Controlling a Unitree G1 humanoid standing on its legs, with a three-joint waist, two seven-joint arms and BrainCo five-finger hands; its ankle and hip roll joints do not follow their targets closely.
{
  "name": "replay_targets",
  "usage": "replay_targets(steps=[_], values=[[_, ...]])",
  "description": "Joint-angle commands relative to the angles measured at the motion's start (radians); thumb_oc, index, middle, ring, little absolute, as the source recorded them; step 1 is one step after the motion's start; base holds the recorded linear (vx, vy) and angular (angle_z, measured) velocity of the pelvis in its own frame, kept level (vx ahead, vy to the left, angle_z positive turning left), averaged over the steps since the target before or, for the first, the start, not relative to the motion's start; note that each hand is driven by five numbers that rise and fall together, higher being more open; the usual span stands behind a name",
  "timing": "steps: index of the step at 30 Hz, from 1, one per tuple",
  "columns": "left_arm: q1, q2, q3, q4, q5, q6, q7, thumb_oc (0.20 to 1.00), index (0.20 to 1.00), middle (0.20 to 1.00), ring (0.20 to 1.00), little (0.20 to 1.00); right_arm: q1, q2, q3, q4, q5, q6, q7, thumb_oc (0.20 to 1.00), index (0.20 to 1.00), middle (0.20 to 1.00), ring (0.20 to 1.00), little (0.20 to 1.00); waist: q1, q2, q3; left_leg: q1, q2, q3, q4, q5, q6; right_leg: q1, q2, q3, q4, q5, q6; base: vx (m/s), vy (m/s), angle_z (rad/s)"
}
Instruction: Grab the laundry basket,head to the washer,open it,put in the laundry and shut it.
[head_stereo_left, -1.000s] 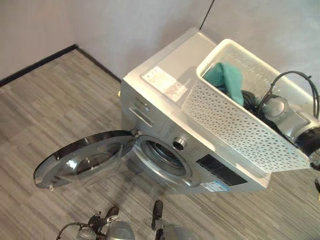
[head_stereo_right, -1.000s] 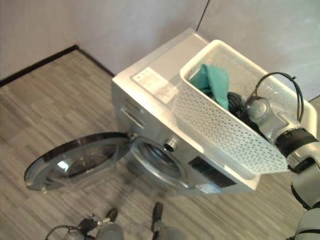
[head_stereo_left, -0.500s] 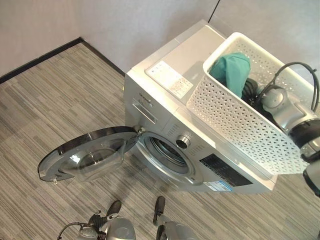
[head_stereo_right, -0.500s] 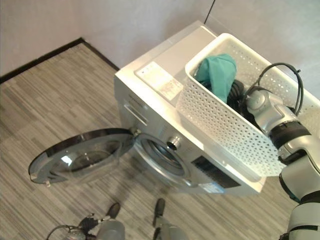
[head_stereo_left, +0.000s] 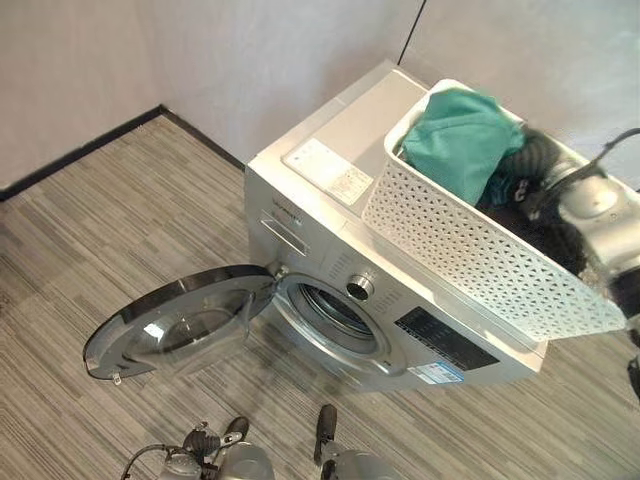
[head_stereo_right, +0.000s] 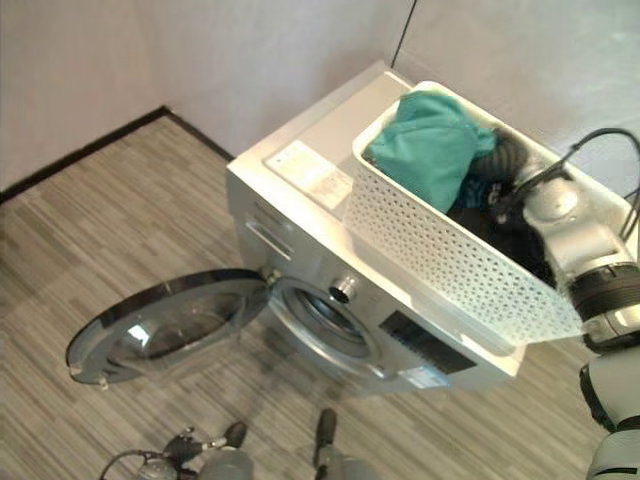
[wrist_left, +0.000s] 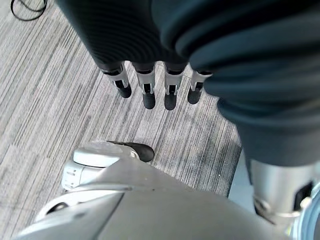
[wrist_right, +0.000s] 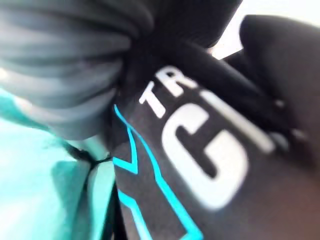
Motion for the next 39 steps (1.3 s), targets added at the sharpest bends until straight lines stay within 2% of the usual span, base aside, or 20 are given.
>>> replay_targets(steps=[1, 5, 9, 12, 13, 19, 23, 25, 26, 27, 33, 38, 39], values=[[-0.014, -0.012, -0.042, 0.081, 0.037, -0.004, 0.015, 1.0, 1.0, 1.0, 1.0, 1.0, -0.086, -0.066, -0.053, -0.007, 0.048, -0.066, -0.104, 0.2, 0.2, 0.2, 0.2, 0.2, -0.002, -0.028, -0.063, 0.006, -0.003, 0.053, -0.063, 0.007, 0.069, 0.043, -0.056, -0.007, 0.047, -0.133, 0.048, 0.0, 0.017, -0.24], [-0.005, -0.018, -0.032, 0.09, 0.035, -0.001, 0.02, 1.0, 1.0, 1.0, 1.0, 1.0, -0.11, -0.048, -0.068, 0.003, 0.048, -0.062, -0.125, 0.2, 0.2, 0.2, 0.2, 0.2, -0.011, -0.02, -0.08, 0.021, -0.004, 0.071, -0.066, 0.002, 0.074, 0.046, -0.057, 0.007, 0.042, -0.125, 0.051, -0.01, 0.023, -0.15], [0.004, -0.025, -0.037, 0.086, 0.026, -0.001, 0.019, 1.0, 1.0, 1.0, 1.0, 1.0, -0.113, -0.034, -0.04, 0.014, 0.025, -0.042, -0.103, 0.2, 0.2, 0.2, 0.2, 0.2, -0.019, -0.015, -0.089, 0.025, -0.007, 0.073, -0.068, 0.002, 0.075, 0.047, -0.06, 0.011, 0.045, -0.126, 0.05, -0.01, 0.017, -0.15], [0.009, -0.032, -0.044, 0.08, 0.02, -0.001, 0.011, 1.0, 1.0, 1.0, 1.0, 1.0, -0.117, -0.03, 0.022, 0.034, -0.027, -0.016, -0.055, 0.2, 0.2, 0.2, 0.2, 0.2, -0.023, -0.015, -0.087, 0.025, -0.008, 0.073, -0.068, 0.005, 0.076, 0.046, -0.061, 0.014, 0.051, -0.128, 0.05, 0.0, 0.0, 0.0], [0.014, -0.031, -0.05, 0.072, 0.015, -0.001, 0.002, 1.0, 1.0, 1.0, 1.0, 1.0, -0.129, -0.031, 0.112, 0.075, -0.104, 0.013, 0.01, 0.2, 0.2, 0.2, 0.2, 0.2, -0.021, -0.021, -0.082, 0.025, -0.01, 0.075, -0.067, 0.006, 0.075, 0.045, -0.063, 0.014, 0.053, -0.128, 0.05, 0.0, 0.0, 0.0], [0.024, -0.035, -0.054, 0.061, -0.005, -0.001, -0.02, 1.0, 1.0, 1.0, 1.0, 1.0, -0.211, -0.008, 0.325, 0.237, -0.305, 0.06, 0.102, 0.2, 0.2, 0.2, 0.2, 0.2, -0.011, -0.034, -0.061, 0.023, -0.008, 0.074, -0.068, 0.011, 0.074, 0.043, -0.063, 0.006, 0.053, -0.124, 0.052, 0.0, 0.0, 0.0], [0.017, -0.03, -0.064, 0.06, -0.014, 0.005, -0.029, 1.0, 1.0, 1.0, 1.0, 1.0, -0.238, 0.059, 0.373, 0.379, -0.41, 0.084, 0.118, 0.2, 0.2, 0.2, 0.2, 0.2, 0.006, -0.047, -0.044, 0.011, -0.007, 0.065, -0.07, 0.018, 0.073, 0.038, -0.062, -0.005, 0.054, -0.125, 0.052, -0.02, -0.005, 0.04], [0.009, -0.027, -0.066, 0.063, -0.023, 0.006, -0.033, 1.0, 1.0, 1.0, 1.0, 1.0, -0.248, 0.093, 0.374, 0.45, -0.436, 0.089, 0.112, 0.467, 0.467, 0.467, 0.467, 0.467, 0.016, -0.052, -0.035, 0.003, -0.009, 0.06, -0.07, 0.021, 0.073, 0.038, -0.063, -0.011, 0.053, -0.125, 0.052, -0.02, -0.015, 0.06], [0.009, -0.026, -0.068, 0.063, -0.025, 0.007, -0.035, 1.0, 1.0, 1.0, 1.0, 1.0, -0.251, 0.108, 0.374, 0.471, -0.445, 0.086, 0.11, 0.875, 0.875, 0.875, 0.875, 0.875, 0.02, -0.055, -0.032, -0.001, -0.01, 0.057, -0.07, 0.022, 0.073, 0.037, -0.064, -0.016, 0.054, -0.126, 0.053, -0.01, -0.016, 0.08], [0.008, -0.025, -0.069, 0.064, -0.027, 0.007, -0.035, 1.0, 1.0, 1.0, 1.0, 1.0, -0.255, 0.112, 0.37, 0.482, -0.447, 0.09, 0.106, 1.0, 1.0, 1.0, 1.0, 1.0, 0.024, -0.057, -0.03, -0.005, -0.011, 0.054, -0.07, 0.023, 0.073, 0.037, -0.064, -0.018, 0.054, -0.126, 0.053, 0.0, -0.012, 0.14], [0.028, -0.024, -0.054, 0.08, -0.033, 0.001, -0.039, 1.0, 1.0, 1.0, 1.0, 1.0, -0.31, 0.057, 0.375, 0.354, -0.322, 0.057, 0.109, 1.0, 1.0, 1.0, 1.0, 1.0, 0.024, -0.061, -0.032, -0.01, -0.013, 0.049, -0.069, 0.023, 0.073, 0.036, -0.065, -0.019, 0.051, -0.124, 0.052, 0.01, -0.003, 0.08], [0.038, -0.027, -0.04, 0.092, -0.033, -0.005, -0.043, 1.0, 1.0, 1.0, 1.0, 1.0, -0.364, -0.029, 0.444, 0.234, -0.257, 0.023, 0.141, 1.0, 1.0, 1.0, 1.0, 1.0, 0.017, -0.063, -0.038, 0.0, -0.012, 0.062, -0.071, 0.02, 0.072, 0.037, -0.066, -0.016, 0.049, -0.119, 0.056, 0.01, 0.006, -0.01], [0.039, -0.026, -0.035, 0.092, -0.03, -0.01, -0.046, 1.0, 1.0, 1.0, 1.0, 1.0, -0.391, -0.086, 0.491, 0.164, -0.23, 0.008, 0.161, 1.0, 1.0, 1.0, 1.0, 1.0, 0.012, -0.065, -0.042, 0.004, -0.011, 0.066, -0.072, 0.018, 0.071, 0.038, -0.067, -0.016, 0.05, -0.12, 0.057, 0.0, 0.0, 0.0]])
